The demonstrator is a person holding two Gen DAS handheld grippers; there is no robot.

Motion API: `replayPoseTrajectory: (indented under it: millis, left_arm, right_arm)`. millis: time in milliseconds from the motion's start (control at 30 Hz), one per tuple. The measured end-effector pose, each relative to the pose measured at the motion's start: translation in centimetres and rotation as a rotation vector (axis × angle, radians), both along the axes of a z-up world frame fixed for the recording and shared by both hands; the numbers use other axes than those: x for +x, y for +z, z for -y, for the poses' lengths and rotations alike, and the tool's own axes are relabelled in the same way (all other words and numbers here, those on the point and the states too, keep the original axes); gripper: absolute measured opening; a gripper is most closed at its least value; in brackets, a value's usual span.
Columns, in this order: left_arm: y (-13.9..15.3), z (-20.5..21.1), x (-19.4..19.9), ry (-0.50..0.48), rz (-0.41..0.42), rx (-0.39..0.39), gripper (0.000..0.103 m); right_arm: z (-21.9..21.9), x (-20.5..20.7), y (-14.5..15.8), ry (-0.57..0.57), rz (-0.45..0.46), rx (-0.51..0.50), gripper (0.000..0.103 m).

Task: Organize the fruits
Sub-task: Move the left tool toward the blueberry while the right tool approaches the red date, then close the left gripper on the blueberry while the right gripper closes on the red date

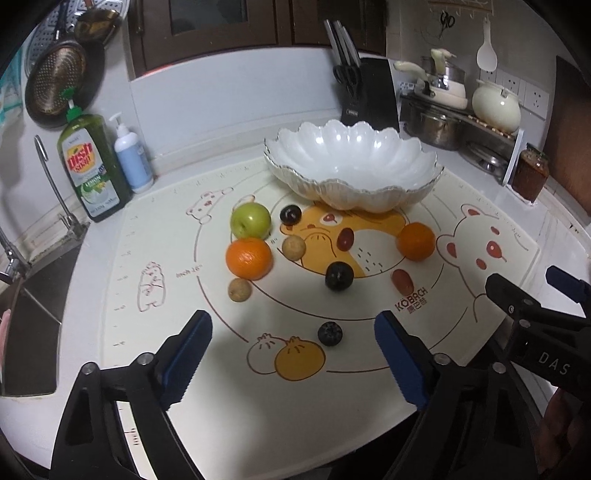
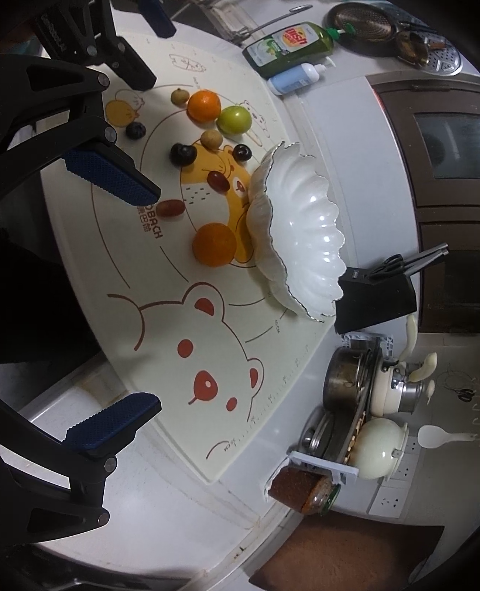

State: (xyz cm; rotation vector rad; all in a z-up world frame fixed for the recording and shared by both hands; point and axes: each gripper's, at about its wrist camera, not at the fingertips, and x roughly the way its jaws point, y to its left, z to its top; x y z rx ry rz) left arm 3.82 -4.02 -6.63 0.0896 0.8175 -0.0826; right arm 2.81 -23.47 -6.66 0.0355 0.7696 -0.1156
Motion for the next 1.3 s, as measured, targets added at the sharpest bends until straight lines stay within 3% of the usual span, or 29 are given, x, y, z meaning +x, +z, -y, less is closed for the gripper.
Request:
replayPoseTrajectory:
  millis: [367,500,767,1067,1300]
  left_arm:
    - [-4.0,1.4,1.8,-0.029,-0.053,0.03,0.061]
    - [-4.9,1.7,2.3,-0.039,-0.062,0.037,0.055]
    - [-5.8,2.4,2.7,-0.079,-0.065,0.02,0.031]
    - [-5.9,2.9,2.7,-0.105,-0.066,0.003,0.02]
    - [-5.6,2.3,2.5,-0.087,-0.057,0.004,0.019]
  right_arm:
    - [0.1,1.3,-2.3,0.031,-0.01,-0.021,0.101]
    - [0.4,1.6,-3.1,0.035,-0.025,-0.01,0.101]
    - [0.6,1.8,-3.7,0.038,-0.03,-0.006,0.1]
    - [1.1,1.9,-4.0,0.03,-0.034,0.007,0.1]
    - [0.6,1.9,-3.7,0.042,-0.021,0.013,0.1]
